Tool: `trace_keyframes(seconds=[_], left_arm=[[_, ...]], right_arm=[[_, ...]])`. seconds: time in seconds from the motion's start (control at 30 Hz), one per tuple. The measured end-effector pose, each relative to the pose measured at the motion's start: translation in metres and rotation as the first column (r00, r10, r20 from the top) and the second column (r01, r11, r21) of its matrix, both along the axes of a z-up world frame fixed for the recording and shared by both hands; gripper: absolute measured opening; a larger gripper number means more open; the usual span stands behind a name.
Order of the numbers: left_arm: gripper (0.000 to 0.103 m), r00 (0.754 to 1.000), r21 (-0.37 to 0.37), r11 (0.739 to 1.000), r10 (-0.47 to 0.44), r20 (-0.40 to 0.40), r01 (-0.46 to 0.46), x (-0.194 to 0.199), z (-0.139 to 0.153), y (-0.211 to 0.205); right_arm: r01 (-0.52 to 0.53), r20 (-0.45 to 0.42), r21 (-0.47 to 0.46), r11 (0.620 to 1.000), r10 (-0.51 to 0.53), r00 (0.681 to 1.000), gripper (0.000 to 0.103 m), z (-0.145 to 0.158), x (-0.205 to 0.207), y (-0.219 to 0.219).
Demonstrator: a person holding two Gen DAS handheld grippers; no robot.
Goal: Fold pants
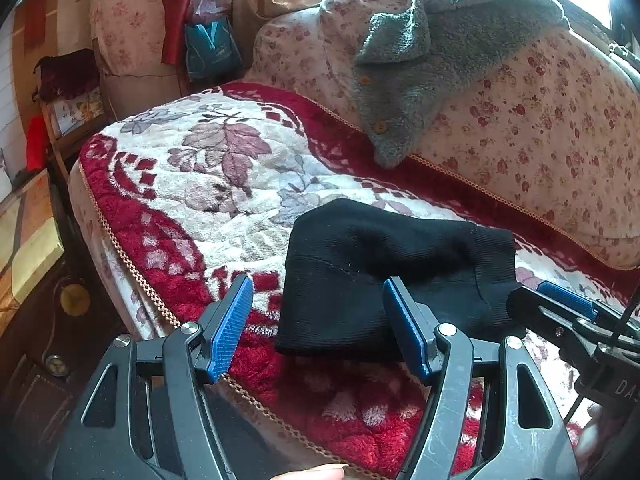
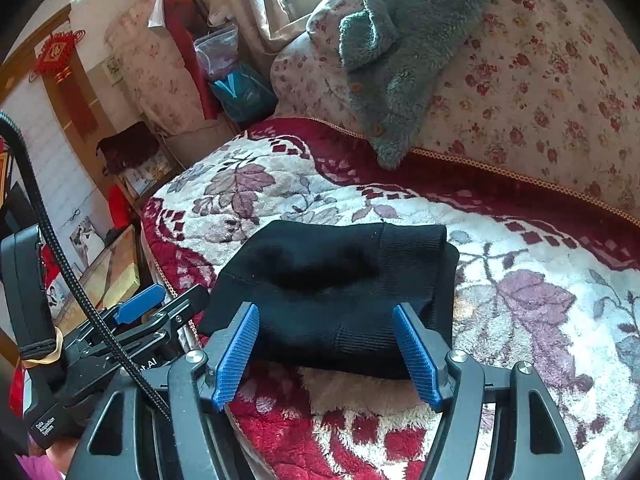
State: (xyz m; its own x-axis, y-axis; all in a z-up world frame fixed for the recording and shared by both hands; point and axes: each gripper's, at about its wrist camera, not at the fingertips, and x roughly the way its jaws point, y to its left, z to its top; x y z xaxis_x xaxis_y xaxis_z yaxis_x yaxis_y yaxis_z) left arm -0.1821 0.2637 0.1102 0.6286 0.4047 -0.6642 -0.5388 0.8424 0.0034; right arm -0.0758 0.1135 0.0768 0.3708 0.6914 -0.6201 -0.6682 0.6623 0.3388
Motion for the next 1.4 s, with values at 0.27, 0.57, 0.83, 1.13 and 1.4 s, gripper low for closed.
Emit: trace_keyframes(seconds=[0.27, 0.57, 0.83, 1.13, 1.4], left_arm=[[0.068, 1.0, -0.001, 1.0, -0.003, -0.001, 0.003, 0.0, 0.0, 0.001], [0.068, 1.0, 0.003, 1.0, 0.004, 0.001, -0.004, 0.0, -0.001, 0.002], [0.068, 1.0, 0.0, 1.0, 0.014, 0.002, -0.014, -0.003, -0.001, 0.004], [0.068, 1.0, 0.002, 1.0, 0.014, 0.0, -0.014, -0.003, -0.001, 0.003], [0.068, 1.0, 0.001, 1.0, 0.022, 0.002, -0.022, -0.004, 0.001, 0.002]], right_arm=[[-0.004, 0.001, -0.011, 1.0, 0.004, 1.0, 0.067, -0.001, -0.001, 0.003], [-0.009, -0.003, -0.022, 1.0, 0.009, 1.0, 0.067, -0.004, 0.0, 0.005], [-0.012, -0.002, -0.02, 1.0, 0.012, 1.0, 0.068, -0.003, -0.001, 0.008], [-0.014, -0.006, -0.022, 1.0, 0.014, 1.0, 0.068, -0.004, -0.001, 0.009], [-0.016, -0.005, -0.023, 1.0, 0.016, 1.0, 0.068, -0.004, -0.002, 0.011]])
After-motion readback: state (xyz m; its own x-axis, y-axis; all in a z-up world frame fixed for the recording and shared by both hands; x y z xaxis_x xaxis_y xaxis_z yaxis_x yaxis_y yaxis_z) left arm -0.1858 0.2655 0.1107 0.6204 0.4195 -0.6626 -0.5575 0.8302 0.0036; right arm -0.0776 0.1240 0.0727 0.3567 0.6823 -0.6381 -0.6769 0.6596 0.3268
